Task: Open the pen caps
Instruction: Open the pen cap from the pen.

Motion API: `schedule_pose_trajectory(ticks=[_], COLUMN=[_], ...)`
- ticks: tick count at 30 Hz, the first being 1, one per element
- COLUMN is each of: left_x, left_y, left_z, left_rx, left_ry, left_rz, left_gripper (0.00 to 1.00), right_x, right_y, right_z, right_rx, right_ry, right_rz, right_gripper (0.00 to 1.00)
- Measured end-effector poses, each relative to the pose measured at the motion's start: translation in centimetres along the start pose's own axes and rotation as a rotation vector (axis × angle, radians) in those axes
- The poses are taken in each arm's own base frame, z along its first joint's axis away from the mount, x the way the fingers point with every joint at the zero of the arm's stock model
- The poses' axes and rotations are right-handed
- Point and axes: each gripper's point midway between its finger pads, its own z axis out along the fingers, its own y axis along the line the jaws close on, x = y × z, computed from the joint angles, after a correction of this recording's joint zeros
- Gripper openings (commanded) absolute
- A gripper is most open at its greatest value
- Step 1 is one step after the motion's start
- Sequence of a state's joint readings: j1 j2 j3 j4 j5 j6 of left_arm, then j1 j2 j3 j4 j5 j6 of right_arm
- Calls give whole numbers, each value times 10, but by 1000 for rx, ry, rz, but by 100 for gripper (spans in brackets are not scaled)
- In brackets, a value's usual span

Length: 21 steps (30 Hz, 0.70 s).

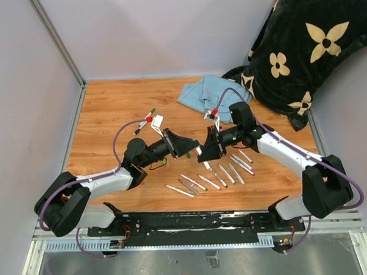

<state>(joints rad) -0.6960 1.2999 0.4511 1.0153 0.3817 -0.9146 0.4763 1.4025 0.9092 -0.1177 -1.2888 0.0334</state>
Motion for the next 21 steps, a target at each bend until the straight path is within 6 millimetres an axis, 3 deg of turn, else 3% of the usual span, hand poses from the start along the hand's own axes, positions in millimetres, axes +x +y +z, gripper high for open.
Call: schedule_pose_trajectory(ticks=[2, 7, 11, 12, 15, 16, 18, 21], left_x=[-2, -10, -29, -48, -136, -152, -171, -176], left_y=[-3, 3, 14, 19, 36, 36, 30, 22], left_z=[0, -3, -7, -7, -21, -25, -31, -36], left_rx=[12, 5, -16, -34, -112, -120, -116, -108], left_ry=[-8, -18, -14, -69, -319, -365, -424, -446], left_rz=[2, 21, 20, 33, 91, 102, 121, 127], left_gripper=[0, 0, 0, 0, 0, 0, 0, 0], right_x=[0, -3, -12, -7, 6, 8, 10, 14], right_y=[-3, -8, -19, -17, -15, -15, -16, -16], right_z=[0, 3, 9, 10, 11, 11, 11, 11], right_rx=[16, 11, 34, 21, -5, -8, -13, -9], right_ry=[-2, -16, -38, -30, -8, -4, 1, 11], right_rz=[21, 25, -10, 14, 79, 89, 105, 120], right_gripper=[1, 1, 1, 1, 1, 1, 1, 1])
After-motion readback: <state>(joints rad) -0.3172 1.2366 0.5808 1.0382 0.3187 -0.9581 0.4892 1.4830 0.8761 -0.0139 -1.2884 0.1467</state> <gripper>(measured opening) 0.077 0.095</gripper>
